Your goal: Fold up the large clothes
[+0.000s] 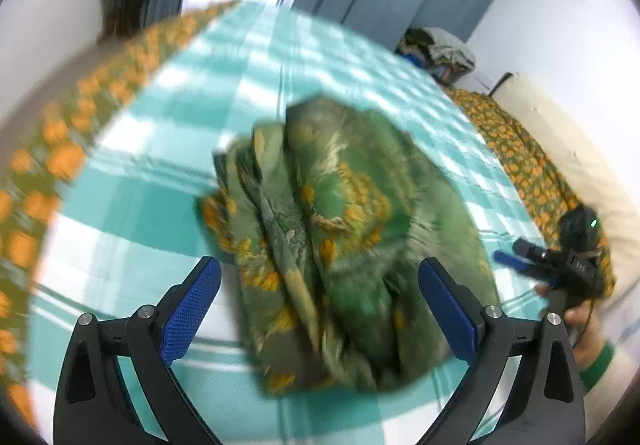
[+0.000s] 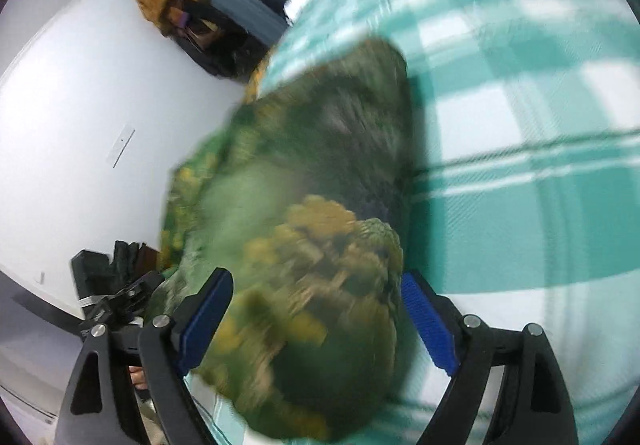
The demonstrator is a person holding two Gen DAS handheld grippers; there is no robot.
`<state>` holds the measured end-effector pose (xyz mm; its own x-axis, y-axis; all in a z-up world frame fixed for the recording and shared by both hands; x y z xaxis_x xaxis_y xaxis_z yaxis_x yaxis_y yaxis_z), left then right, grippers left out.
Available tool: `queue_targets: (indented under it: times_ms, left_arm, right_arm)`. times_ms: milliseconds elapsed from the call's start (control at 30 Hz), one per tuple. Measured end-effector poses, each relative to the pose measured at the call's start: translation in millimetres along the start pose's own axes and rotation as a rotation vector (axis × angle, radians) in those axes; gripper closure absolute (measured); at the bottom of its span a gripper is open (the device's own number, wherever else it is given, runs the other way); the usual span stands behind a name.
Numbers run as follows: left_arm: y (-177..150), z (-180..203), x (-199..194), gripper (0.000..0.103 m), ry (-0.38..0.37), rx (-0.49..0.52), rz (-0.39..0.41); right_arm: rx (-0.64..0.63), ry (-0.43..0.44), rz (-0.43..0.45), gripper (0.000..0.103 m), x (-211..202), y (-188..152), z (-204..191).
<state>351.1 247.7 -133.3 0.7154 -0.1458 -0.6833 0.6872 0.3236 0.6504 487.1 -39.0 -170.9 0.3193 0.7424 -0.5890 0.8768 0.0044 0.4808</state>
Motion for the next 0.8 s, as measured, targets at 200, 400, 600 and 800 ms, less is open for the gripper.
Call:
queue_targets:
  times_ms: [200, 400, 600, 800]
  left_arm:
    - [-13.6, 37.3, -77.5, 0.001, 0.189, 0.129, 0.193]
    - [-67.8, 84.2, -125.9, 0.000, 0.263, 0.167, 0.236]
    - [-117.3, 119.0, -133.4, 0.000, 0.227, 0.120, 0.144]
    - [-128.6, 151.5, -149.8, 0.000, 0.241, 0.159, 0.168]
  right_arm:
    - [-0.266, -0.260, 0.082, 0.015, -72.6, -44.9, -46.6]
    - [-0.405, -0.435, 0.165, 0.014, -125.7, -107.7, -93.2]
    - [-0.426, -0.524, 0.228, 0.014, -168.5, -160.5, -112.8]
    - [-0.446, -0.551, 0.272, 0.014, -199.3, -188.8, -115.9]
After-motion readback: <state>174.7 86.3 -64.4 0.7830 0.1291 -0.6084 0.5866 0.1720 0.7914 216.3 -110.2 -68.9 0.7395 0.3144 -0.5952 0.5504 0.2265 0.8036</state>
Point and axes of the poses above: each gripper's, at about its wrist camera, not at the fingertips, and x roughly the way its jaws point, z to its right, y to its top, the point moved 5 cm from there along x, roughly the way its jaws point, and after that the axes turned 2 degrees about y, right-handed, at the moved point
